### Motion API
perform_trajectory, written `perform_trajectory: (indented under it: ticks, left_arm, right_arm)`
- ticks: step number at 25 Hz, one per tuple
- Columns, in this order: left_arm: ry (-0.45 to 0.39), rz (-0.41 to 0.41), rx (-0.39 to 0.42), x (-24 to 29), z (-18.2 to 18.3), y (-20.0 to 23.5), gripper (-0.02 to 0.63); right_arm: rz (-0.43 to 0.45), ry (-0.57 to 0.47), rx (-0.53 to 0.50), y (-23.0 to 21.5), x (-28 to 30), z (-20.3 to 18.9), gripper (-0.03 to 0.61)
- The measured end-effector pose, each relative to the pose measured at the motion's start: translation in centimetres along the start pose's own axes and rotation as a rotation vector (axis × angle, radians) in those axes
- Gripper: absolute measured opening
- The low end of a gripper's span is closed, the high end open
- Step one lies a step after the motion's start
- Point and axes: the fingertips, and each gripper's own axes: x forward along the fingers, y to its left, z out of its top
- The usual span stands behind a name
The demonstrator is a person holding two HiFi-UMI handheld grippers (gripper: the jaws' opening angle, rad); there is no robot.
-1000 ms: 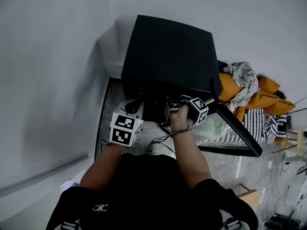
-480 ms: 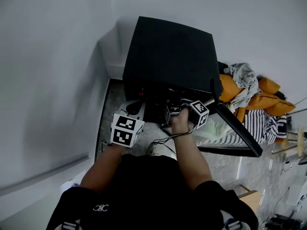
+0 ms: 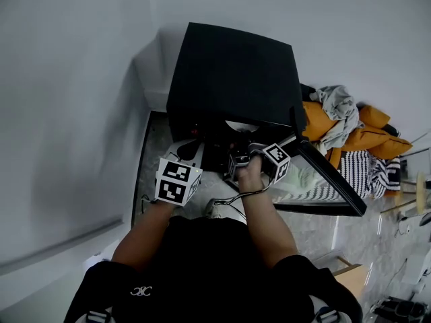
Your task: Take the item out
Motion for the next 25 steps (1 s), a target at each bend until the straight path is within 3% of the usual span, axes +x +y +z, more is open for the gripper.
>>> perform_trajectory:
  ticks: [20,25]
  left_arm:
    - [0.026,0.020,0.004,-0.4,-1.1,0.0,0.008]
    - [0.030,0.012,0.012,-0.5,-0.9,-0.3,0.008]
  right_arm:
    - [0.014,0.018,0.018,0.0,1.8,0.2,0.028]
    - [0.063,0.031,0.017,0.6,1.4,0.0,0.023]
